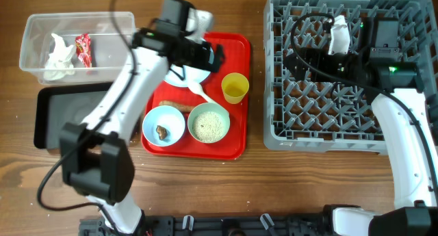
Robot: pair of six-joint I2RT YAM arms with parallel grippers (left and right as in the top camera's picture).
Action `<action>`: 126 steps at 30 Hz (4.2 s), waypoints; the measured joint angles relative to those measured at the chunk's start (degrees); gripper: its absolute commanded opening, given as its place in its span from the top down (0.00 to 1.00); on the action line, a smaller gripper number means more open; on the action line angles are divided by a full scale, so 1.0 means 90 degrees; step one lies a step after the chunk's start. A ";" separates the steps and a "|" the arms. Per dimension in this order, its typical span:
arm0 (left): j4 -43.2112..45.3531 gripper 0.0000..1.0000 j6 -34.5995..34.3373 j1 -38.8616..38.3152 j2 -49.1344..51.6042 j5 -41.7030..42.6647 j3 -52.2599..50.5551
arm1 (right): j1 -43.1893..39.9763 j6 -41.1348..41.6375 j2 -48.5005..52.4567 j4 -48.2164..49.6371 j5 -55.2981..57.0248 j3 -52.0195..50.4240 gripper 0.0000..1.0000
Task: Sort waste into correct bins and load items into the dishwasher rack
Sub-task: 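Grasp the yellow cup with the left gripper and lift it, then hand the yellow cup from the left gripper to the right gripper, then place the yellow cup upside down in the dish rack with the right gripper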
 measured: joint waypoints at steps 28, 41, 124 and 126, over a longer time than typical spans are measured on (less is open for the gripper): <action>-0.0005 0.96 0.0202 -0.0767 0.1392 -0.0216 -0.0058 | 0.0000 0.0221 0.0000 -0.0097 0.0000 0.0000 0.00; -0.0015 0.96 -0.0493 0.1474 0.0248 0.5394 -0.0039 | 0.0342 -0.0350 0.0811 0.1877 -0.2934 0.0017 0.03; -0.0199 0.34 -0.1404 0.0124 0.0248 -0.0709 -0.0041 | 0.0656 0.1190 0.1222 -0.2931 0.2793 0.1190 0.16; -0.0391 0.36 -0.1547 0.0401 0.0248 -0.0743 -0.0041 | 0.0903 0.1151 0.1158 -0.2696 0.2657 0.1542 0.12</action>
